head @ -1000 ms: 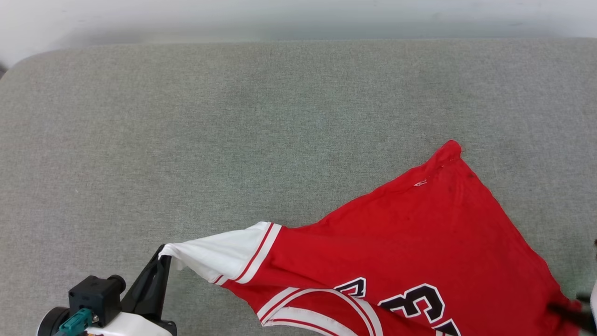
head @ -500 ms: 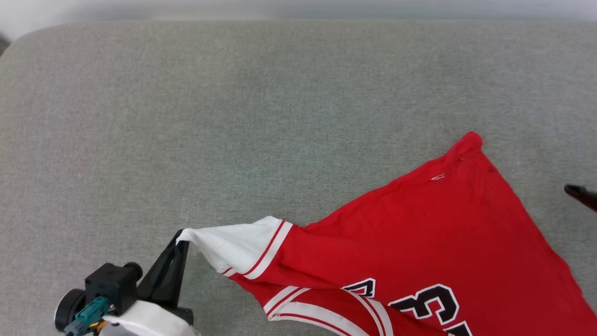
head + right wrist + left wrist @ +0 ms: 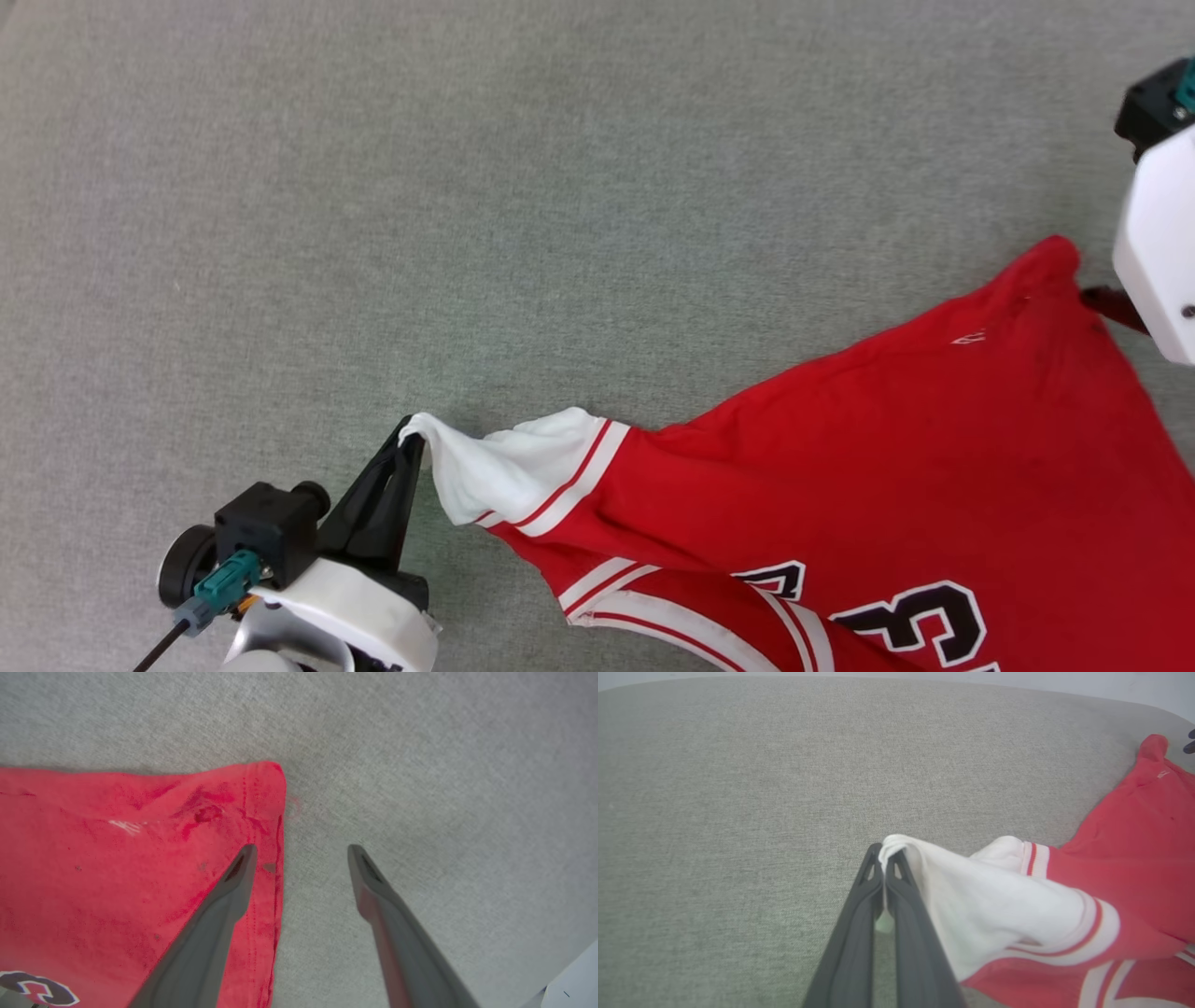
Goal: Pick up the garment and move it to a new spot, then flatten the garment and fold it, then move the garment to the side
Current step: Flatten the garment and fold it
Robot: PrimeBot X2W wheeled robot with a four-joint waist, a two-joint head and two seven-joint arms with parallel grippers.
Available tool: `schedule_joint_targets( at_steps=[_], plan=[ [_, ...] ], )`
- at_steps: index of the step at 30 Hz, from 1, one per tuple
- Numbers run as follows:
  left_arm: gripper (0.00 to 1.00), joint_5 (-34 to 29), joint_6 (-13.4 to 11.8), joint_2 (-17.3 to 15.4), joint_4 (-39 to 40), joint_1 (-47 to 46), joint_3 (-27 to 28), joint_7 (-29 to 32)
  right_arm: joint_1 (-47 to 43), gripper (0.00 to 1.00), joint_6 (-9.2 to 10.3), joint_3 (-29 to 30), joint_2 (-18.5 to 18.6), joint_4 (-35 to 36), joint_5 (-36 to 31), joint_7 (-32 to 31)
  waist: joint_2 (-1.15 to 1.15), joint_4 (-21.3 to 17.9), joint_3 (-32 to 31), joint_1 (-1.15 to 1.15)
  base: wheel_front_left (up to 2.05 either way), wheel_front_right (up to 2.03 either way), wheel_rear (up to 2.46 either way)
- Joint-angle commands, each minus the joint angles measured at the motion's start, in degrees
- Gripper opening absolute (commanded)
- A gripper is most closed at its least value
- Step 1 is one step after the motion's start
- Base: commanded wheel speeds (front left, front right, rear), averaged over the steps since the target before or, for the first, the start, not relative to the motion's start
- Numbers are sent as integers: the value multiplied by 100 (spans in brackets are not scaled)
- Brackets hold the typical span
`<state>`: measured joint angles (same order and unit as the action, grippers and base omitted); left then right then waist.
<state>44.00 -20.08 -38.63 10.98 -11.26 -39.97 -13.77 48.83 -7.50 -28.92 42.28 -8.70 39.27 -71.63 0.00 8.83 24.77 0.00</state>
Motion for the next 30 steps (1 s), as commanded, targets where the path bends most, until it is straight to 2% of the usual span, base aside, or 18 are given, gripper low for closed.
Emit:
schedule_joint_targets(
  at_steps=[1, 6, 8, 12, 13, 14, 15, 19, 30],
  plan=[
    [0, -48, 39, 51, -22, -91, 1, -21, 139, 100, 2, -58, -68, -86, -51, 55, 0, 86, 124, 0, 0, 0, 0],
    [0, -77, 110, 135, -119, -222, -33, -41, 303, 100, 2, -517, -271, -542, -33, 197, 0, 144, 275, 0, 0, 0, 0],
    [0, -93, 129, 170, -168, -247, -46, -43, 150, 100, 2, -798, -282, -749, 13, 231, 0, 150, 288, 0, 0, 0, 0],
    [0, -88, 160, 202, -255, -298, -64, -46, -99, 100, 1, -944, -553, -1042, 237, 564, 0, 95, 261, 0, 0, 0, 0],
    [0, -86, 170, 192, -278, -305, -69, -41, -98, 89, 1, -1015, -556, -1063, 240, 627, 0, 73, 237, 0, 0, 0, 0],
    [0, -87, 177, 181, -290, -314, -74, -32, -65, 17, 0, -1069, -534, -1067, 240, 705, 0, 51, 208, 0, 0, 0, 0],
    [0, -91, 181, 169, -306, -329, -72, -26, -11, 0, 0, -1081, -507, -1073, 271, 795, 0, 29, 169, 0, 0, 0, 0],
    [0, -118, 182, 88, -320, -342, -50, -14, 311, 0, 3, -1002, -400, -1071, 342, 1311, 0, -86, -71, 0, 0, 0, 0],
    [0, -507, 398, -569, 28, -1274, 86, 584, 679, 0, 3, -1240, -41, -599, 694, 2888, 0, -447, -859, 0, 0, 0, 0]
  ],
)
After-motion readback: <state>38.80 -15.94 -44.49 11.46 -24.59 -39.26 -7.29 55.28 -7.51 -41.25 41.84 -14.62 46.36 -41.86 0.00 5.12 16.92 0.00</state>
